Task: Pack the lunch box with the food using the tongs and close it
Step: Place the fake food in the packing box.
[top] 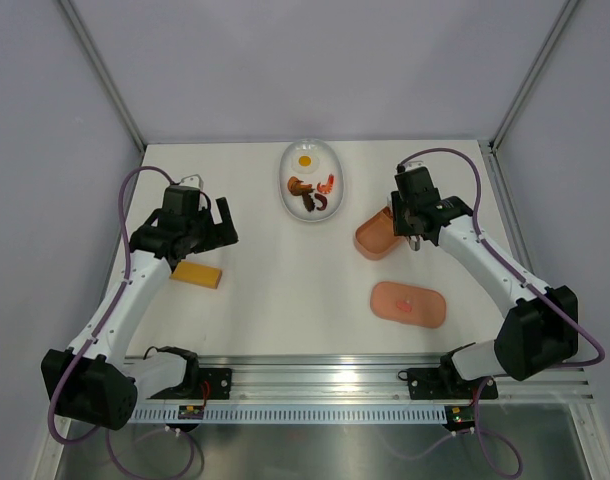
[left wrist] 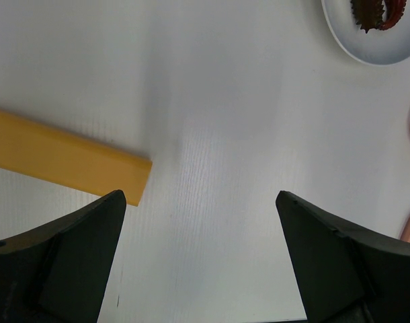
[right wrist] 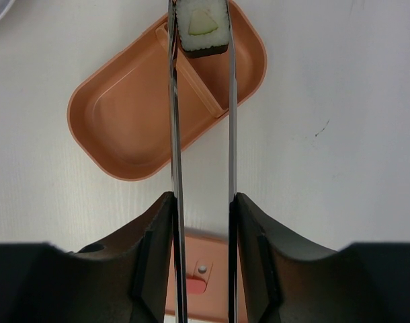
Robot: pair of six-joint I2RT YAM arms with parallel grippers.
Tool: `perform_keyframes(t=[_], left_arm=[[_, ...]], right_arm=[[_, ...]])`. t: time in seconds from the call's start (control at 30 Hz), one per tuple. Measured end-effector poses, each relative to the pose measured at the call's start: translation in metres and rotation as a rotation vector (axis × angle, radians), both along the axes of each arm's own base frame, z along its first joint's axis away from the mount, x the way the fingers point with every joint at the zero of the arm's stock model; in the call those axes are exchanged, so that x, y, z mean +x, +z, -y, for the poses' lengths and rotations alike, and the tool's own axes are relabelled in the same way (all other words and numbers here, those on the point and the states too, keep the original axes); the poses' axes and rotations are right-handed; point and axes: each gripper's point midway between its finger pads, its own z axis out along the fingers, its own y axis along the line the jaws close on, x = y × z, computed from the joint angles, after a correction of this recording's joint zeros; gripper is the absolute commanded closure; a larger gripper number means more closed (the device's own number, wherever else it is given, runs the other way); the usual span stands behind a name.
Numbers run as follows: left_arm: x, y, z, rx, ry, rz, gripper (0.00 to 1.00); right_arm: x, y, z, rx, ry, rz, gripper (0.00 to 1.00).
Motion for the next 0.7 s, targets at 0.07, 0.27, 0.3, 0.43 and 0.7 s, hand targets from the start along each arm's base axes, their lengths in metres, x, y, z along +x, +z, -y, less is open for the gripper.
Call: perform_keyframes(t=[0.07, 0.27, 0.3, 0.43, 0.7], left_arm=[[0.0, 0.0, 0.0, 0.0, 0.0, 0.0, 0.01], [0.0, 0.0, 0.0, -0.002, 0.001, 0.0, 0.01], [0.0, 0.0, 0.0, -0.002, 0.001, 0.0, 0.01], [0.0, 0.0, 0.0, -0.002, 0.001, 0.0, 0.01], [0.0, 0.0, 0.0, -0.002, 0.002, 0.0, 0.01]], right_arm=[[0.0, -0.001, 0.0, -0.002, 0.002, -0.002, 0.53], [-0.002, -0.007, 0.002, -0.014, 0.002, -0.017, 0.51], [-0.002, -0.008, 0.002, -0.016, 0.002, -0.02, 0.51], [-0.004, -0.012, 0.004, -0.024, -0.002, -0.027, 0.48], [-0.001, -0.011, 0.003, -0.023, -0.004, -0.019, 0.4]])
